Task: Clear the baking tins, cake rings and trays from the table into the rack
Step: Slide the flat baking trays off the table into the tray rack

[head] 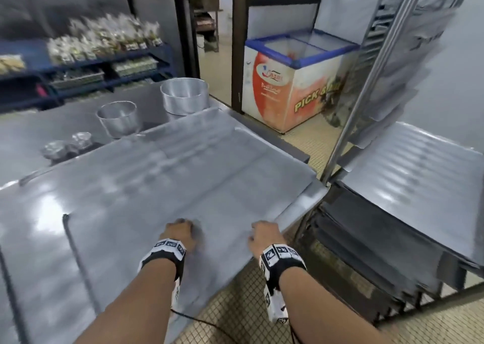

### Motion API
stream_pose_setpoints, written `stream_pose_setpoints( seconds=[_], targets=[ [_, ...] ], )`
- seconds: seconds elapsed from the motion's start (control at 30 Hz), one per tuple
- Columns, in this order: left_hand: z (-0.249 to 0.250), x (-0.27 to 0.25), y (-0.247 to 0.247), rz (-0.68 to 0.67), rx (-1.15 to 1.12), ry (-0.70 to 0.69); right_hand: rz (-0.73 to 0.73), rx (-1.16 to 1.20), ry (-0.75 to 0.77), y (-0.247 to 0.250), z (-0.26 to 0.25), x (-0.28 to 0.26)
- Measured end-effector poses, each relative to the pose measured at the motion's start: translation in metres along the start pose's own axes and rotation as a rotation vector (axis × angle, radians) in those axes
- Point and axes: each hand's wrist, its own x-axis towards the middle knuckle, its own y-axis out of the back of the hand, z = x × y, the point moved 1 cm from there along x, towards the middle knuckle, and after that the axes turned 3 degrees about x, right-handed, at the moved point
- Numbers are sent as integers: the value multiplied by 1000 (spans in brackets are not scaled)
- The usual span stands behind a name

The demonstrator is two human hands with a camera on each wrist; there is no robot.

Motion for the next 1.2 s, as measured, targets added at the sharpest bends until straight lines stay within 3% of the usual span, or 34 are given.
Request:
stream_pose_setpoints(
  seconds=[0.33, 0.63, 0.93, 1.2],
  targets=[
    [-137, -11, 11, 40, -53, 80, -83, 14, -305, -92, -108, -26],
    [-233, 21, 45, 8, -8, 216, 5, 130, -440, -115, -142, -40],
    [-260, 74, 78, -7, 18, 210, 35, 101, -472, -120, -150, -46],
    [-252, 68, 106, -63, -11, 308, 132, 299, -559, -117, -150, -40]
  ],
)
